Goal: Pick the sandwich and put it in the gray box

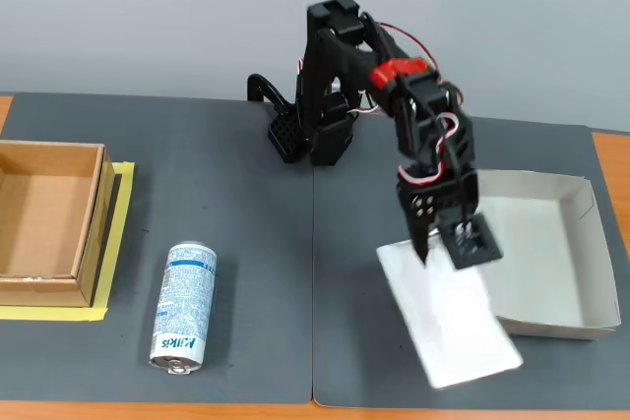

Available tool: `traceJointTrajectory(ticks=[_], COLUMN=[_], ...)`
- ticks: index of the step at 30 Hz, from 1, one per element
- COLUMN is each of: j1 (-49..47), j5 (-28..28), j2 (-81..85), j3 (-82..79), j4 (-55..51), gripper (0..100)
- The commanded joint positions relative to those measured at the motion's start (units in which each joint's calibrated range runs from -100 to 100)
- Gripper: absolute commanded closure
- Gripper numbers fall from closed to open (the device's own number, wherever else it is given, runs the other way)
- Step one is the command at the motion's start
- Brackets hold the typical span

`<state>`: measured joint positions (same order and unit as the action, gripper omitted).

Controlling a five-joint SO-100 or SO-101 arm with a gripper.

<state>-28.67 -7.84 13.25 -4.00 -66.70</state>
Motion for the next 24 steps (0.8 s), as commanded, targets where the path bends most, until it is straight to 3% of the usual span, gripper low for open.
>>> traceJointTrajectory(ticks=[1, 12, 24], j1=[-1.5, -6.1, -14.3], j5=[-0.1, -0.1, -0.5], j2=[6.5, 12.6, 5.7], j3=[1.9, 5.8, 12.7], j4=[-0.2, -0.3, 0.6], gripper=[98, 98, 98])
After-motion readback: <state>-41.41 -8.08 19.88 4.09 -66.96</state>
